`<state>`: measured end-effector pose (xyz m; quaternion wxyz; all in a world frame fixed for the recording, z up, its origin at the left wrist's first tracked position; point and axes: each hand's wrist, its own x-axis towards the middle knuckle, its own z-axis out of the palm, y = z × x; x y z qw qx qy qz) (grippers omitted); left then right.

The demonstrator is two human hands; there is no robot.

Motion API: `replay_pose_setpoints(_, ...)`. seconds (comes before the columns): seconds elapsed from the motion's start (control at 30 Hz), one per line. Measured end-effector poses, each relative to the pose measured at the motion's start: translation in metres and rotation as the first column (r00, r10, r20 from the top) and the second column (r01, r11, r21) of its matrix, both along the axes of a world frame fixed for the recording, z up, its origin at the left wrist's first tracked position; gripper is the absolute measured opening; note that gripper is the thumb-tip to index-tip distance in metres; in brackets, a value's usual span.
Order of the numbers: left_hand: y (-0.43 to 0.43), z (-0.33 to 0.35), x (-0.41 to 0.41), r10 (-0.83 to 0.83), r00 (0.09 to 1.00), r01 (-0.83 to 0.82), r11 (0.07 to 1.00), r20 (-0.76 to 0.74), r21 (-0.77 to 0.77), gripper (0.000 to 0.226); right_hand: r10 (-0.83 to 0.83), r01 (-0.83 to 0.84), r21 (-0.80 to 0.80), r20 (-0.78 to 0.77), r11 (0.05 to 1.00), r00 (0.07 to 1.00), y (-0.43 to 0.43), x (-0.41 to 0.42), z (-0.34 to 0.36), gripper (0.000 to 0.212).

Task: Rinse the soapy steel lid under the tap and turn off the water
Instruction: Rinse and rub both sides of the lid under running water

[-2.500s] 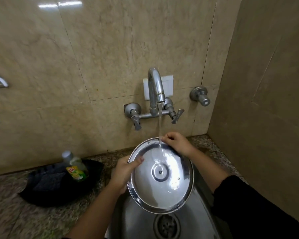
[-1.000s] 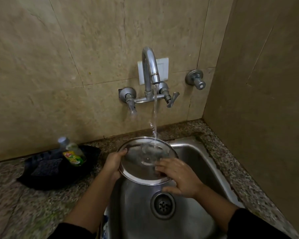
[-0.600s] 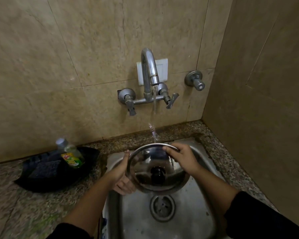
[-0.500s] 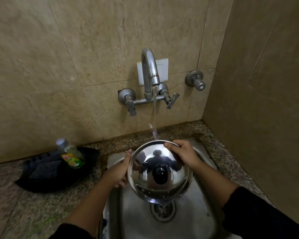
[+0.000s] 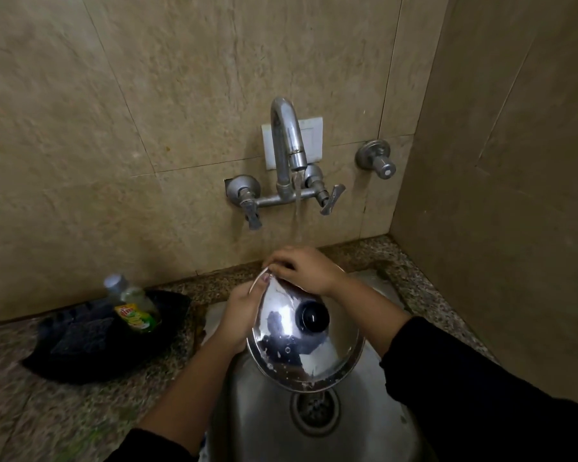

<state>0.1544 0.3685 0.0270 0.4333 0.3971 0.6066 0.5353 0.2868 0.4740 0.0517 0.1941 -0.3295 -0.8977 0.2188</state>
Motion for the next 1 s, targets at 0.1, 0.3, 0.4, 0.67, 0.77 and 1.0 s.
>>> replay_pose_setpoints(0.1,0.001,-0.002,-0.008,0.042,0.999,-0.042,0.999,0.005,0.031,0.030,-0.066,0.063,-0.051,-0.070,0.997,0.995,0.011,0.010,-0.004,0.019)
replay_pose_setpoints(0.3,0.008,0.009,-0.015,0.036,0.999,-0.034,0.998,-0.038,0.061,0.030,-0.159,0.162,0.100,-0.041,0.982,0.986,0.009,0.009,-0.012,0.038)
replay_pose_setpoints(0.4,0.010,0.017,-0.007,-0.031,0.995,0.038,0.996,-0.094,0.080,0.031,0.058,-0.050,0.283,-0.020,0.958,0.998,0.004,0.000,-0.009,0.038)
replay_pose_setpoints(0.67,0.007,0.016,-0.013,-0.018,1.000,0.020,0.997,-0.017,0.080,0.030,-0.150,0.167,0.211,-0.094,0.963,0.984,0.007,0.012,-0.013,0.045)
replay_pose_setpoints(0.77,0.008,0.020,-0.007,-0.078,0.994,0.085,0.991,-0.070,0.099,0.030,0.027,-0.025,0.319,0.000,0.948,1.000,0.004,0.006,0.003,0.036)
replay_pose_setpoints(1.0,0.004,0.009,-0.014,0.130,0.990,-0.135,0.985,0.049,0.111,0.026,-0.506,0.467,-0.196,-0.288,0.862,0.813,0.015,0.038,-0.026,0.045)
